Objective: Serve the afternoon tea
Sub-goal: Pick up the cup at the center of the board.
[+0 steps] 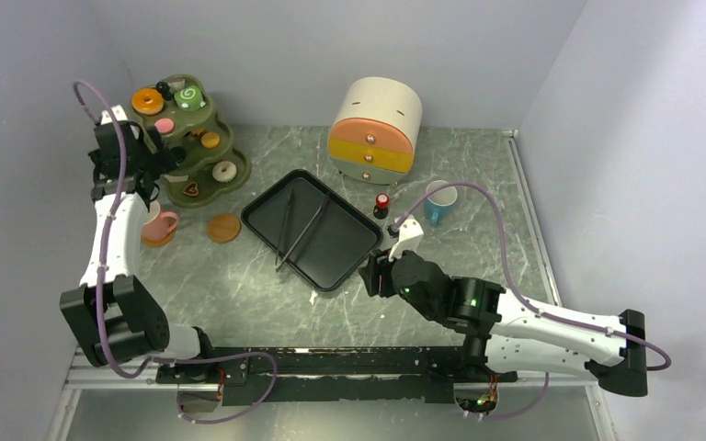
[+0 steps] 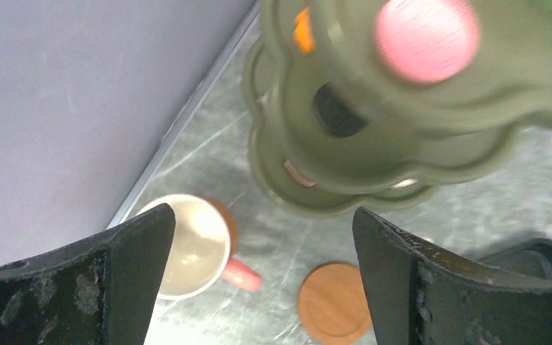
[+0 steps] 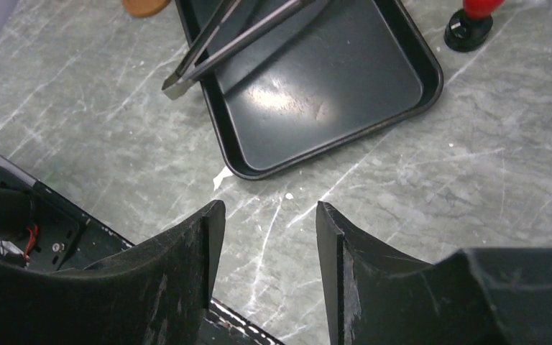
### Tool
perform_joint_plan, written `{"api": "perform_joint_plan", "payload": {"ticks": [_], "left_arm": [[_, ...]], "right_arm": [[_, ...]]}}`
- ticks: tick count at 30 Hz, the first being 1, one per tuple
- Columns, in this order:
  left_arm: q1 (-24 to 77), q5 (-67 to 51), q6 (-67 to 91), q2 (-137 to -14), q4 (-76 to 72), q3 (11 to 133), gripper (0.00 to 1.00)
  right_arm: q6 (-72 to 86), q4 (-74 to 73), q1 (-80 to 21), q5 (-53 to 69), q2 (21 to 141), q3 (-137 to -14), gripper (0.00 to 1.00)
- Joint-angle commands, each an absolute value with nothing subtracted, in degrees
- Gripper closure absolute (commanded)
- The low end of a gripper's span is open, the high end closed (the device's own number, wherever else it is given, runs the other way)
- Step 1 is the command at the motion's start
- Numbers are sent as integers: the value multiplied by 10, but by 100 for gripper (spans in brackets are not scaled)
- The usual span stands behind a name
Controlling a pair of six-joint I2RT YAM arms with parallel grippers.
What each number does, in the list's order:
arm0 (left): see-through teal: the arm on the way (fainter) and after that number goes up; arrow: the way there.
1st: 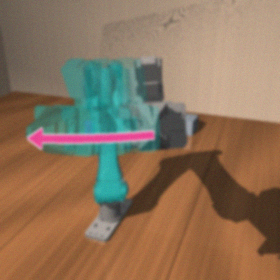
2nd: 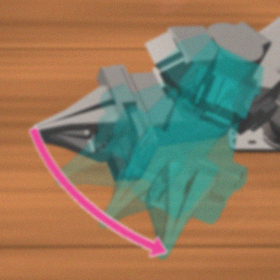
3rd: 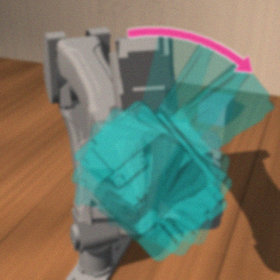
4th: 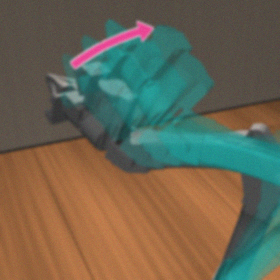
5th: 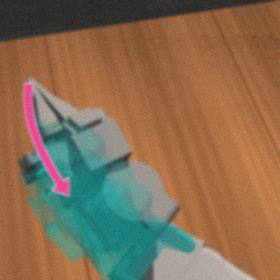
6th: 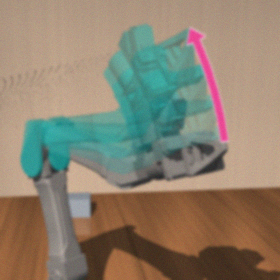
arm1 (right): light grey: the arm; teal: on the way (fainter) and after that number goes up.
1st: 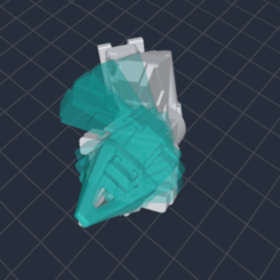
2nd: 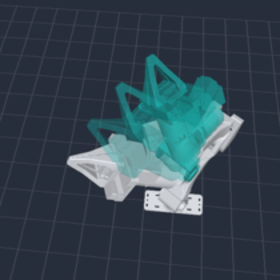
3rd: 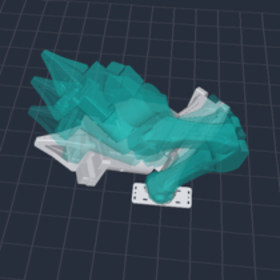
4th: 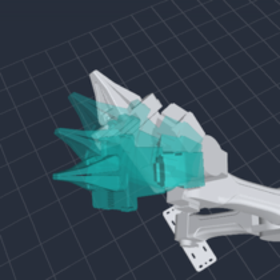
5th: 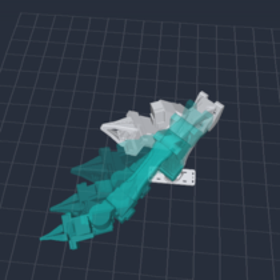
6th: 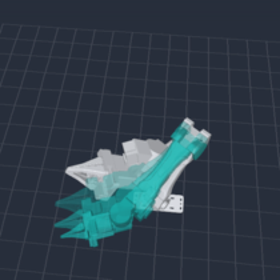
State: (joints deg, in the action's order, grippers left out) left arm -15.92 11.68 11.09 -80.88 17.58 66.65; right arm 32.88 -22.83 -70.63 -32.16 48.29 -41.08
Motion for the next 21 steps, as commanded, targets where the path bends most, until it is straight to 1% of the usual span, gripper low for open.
{"api": "perform_joint_plan", "payload": {"ticks": [1,6,11,17,21], "left_arm": [[-158,16,122,-763,205,719,3],[-132,-141,142,-713,186,702,2],[-72,-197,142,-660,174,654,2],[53,-203,92,-653,237,624,2],[87,-262,81,-644,225,582,2]], "right_arm": [[299,-196,-709,-345,506,-452,46],[264,-174,-705,-373,557,-480,46],[231,-165,-675,-391,598,-511,46],[220,-154,-548,-289,625,-524,46],[216,-157,-492,-268,641,-532,45]]}}
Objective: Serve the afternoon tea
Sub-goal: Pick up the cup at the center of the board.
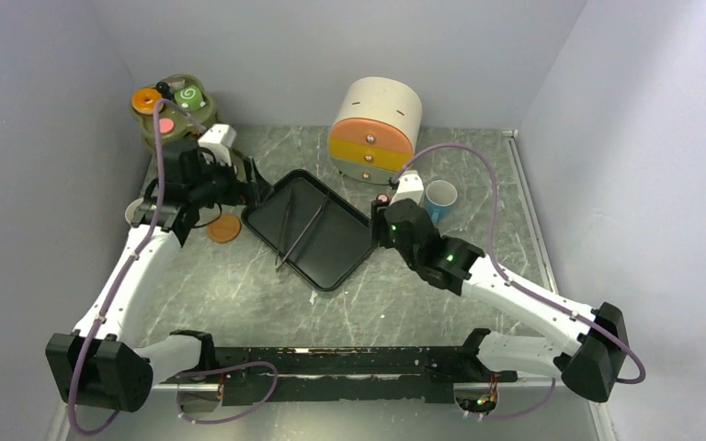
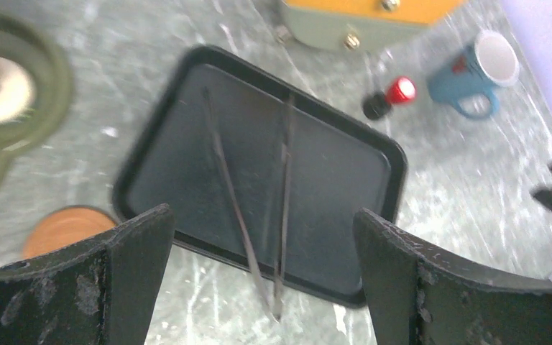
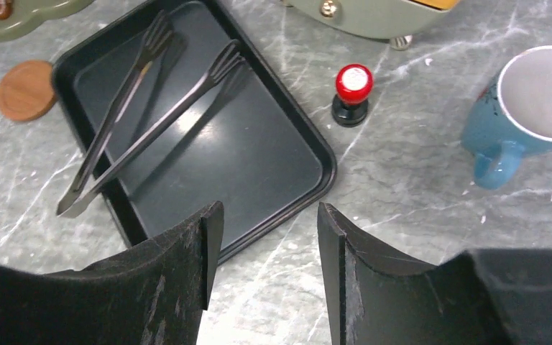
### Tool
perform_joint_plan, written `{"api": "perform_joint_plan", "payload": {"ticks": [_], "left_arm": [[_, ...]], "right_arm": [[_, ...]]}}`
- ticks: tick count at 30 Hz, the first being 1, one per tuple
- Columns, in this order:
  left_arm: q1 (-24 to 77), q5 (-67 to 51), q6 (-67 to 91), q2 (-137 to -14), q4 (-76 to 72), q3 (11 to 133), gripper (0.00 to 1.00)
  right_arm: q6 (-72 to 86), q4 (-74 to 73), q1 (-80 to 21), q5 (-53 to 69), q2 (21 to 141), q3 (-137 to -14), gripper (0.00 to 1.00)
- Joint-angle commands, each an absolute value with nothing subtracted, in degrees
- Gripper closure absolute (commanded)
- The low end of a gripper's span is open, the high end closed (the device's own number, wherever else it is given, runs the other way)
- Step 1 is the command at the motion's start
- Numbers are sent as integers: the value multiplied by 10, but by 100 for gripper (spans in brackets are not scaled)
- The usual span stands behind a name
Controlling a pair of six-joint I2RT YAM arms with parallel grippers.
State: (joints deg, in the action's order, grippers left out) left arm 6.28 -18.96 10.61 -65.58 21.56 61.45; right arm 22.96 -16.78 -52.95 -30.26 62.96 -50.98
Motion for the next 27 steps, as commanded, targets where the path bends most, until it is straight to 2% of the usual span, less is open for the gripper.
{"api": "perform_joint_plan", "payload": {"ticks": [1,7,13,20,27], "left_arm": [[90,-288,82,-637,210,567,2],[97,-354,73,-584,147,481,2],[98,-313,73,-523,124,416,2],[122,-249,52,-496,172,435,2],[144,-187,55,-490,198,441,2]], "right_arm": [[215,-160,-484,-269,647,-534,45],[205,-172,-431,-278,667,-546,43],[178,-183,-352,-259,717,-574,39],[174,-225,-272,-239,786,-638,31],[239,-263,-254,-318,802,-640,30]]}}
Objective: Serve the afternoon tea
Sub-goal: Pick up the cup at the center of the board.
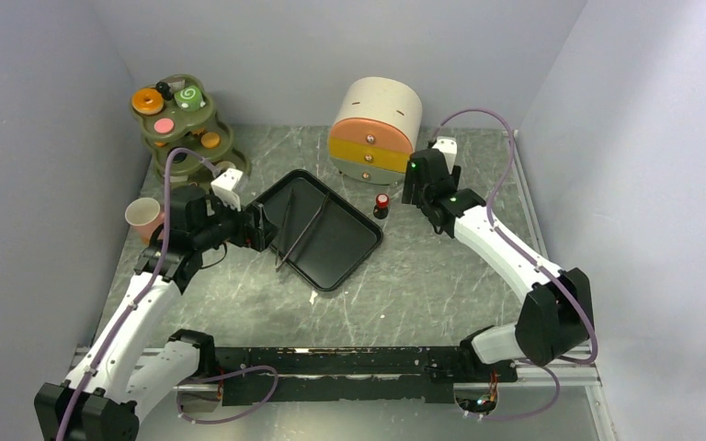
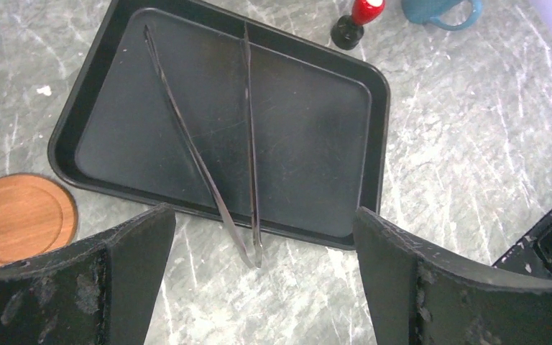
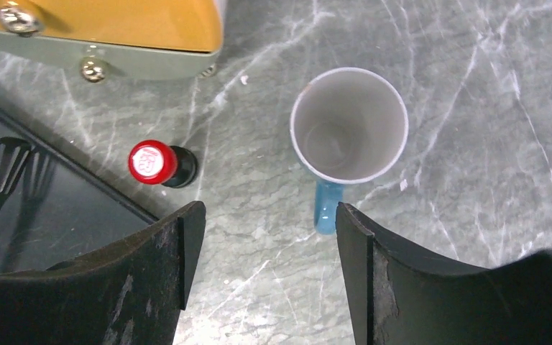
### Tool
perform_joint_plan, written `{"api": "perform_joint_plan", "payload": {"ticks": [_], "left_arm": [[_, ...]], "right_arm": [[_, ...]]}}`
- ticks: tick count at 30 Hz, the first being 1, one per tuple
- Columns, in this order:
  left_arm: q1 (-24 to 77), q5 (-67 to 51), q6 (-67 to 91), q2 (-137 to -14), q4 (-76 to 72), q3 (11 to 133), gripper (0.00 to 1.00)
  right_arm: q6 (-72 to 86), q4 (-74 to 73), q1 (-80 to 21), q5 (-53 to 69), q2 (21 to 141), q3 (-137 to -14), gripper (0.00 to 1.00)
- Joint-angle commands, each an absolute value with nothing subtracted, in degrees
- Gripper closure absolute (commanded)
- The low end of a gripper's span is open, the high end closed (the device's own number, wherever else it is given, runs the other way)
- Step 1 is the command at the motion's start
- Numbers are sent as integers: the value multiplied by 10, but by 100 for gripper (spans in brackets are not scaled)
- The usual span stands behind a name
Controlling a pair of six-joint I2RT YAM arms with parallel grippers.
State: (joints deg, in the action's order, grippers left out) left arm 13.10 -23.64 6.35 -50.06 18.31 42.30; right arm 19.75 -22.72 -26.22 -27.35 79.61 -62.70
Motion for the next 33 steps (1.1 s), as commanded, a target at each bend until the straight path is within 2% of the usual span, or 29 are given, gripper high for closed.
{"api": "perform_joint_plan", "payload": {"ticks": [1,9,19,33], "left_arm": [[146,-176,57,-490,200,441,2],[147,-97,63,-484,228,448,3],[147,-3,81,-472,250,454,2],[147,36,78,-435,259,458,2]], "right_arm": [[247,-264,-254,-326,800,-632,31],[276,-233,-232,-357,785,-566,41],[259,-164,-215,-329,840,-532,42],[260,-124,-203,-307,907,-535,50]]}}
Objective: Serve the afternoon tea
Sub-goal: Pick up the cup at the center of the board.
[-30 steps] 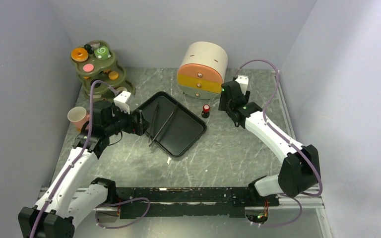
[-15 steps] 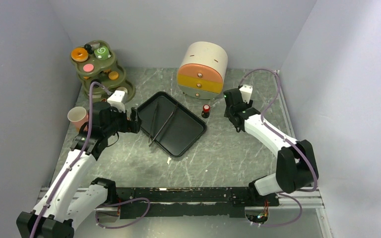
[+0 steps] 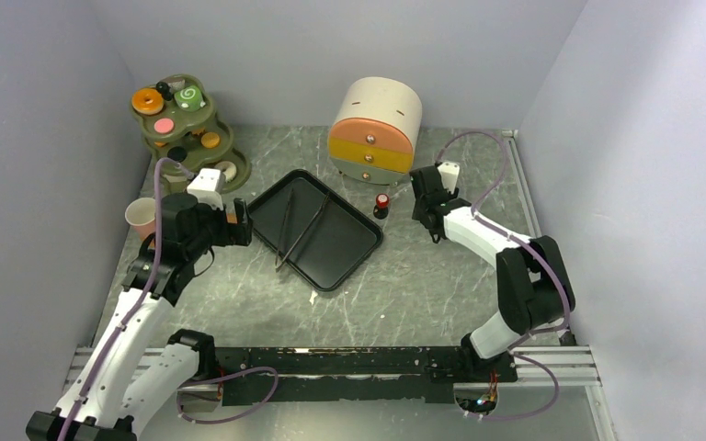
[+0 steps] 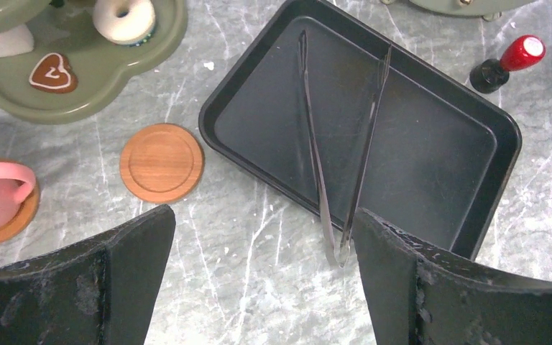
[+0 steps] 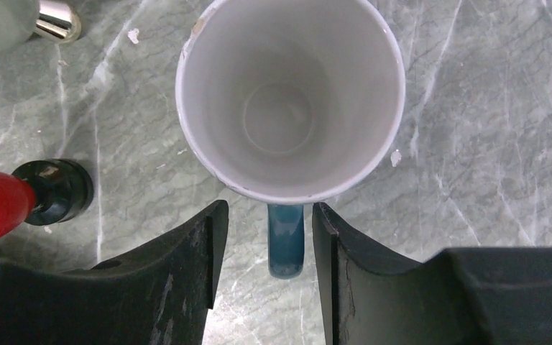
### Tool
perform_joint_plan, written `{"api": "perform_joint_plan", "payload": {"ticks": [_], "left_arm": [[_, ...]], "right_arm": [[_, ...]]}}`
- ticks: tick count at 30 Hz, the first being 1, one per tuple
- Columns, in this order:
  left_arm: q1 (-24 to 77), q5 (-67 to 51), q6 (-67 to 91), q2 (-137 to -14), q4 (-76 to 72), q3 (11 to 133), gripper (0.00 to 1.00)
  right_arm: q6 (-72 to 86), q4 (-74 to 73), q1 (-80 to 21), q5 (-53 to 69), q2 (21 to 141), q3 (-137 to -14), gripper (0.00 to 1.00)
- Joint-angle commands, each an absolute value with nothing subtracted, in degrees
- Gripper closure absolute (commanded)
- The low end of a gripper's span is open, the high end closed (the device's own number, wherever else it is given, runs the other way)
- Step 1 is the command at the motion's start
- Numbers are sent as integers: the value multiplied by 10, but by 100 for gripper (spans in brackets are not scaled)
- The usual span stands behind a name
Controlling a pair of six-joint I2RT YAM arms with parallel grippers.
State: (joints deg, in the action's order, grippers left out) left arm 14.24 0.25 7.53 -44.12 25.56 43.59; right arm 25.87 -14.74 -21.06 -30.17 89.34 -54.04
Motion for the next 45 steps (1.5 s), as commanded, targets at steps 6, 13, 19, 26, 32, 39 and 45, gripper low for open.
{"api": "perform_joint_plan", "payload": {"ticks": [6,13,19,26,32,39,45], "left_arm": [[147,36,77,-433,260,458,3],[146,40,77,-426,259,458,4],[147,46,76,-427,264,461,7],[147,65,78,-408,265,459,7],[147,79,79,-413,271,463,7],[147,98,75,-410,274,463,7],[146,116,76,-415,277,465,6]], "right_arm": [[258,-126,-200,-314,919,-539,53],[255,-104,-200,-307,925,-528,61],[256,-102,-200,-309,908,-510,72],[234,-95,-208,-295,855,-503,91],[221,-118,-235,-300,845,-517,100],[221,-119,-276,-308,805,-499,100],[237,-153,-339,-348,756,-478,100]]}}
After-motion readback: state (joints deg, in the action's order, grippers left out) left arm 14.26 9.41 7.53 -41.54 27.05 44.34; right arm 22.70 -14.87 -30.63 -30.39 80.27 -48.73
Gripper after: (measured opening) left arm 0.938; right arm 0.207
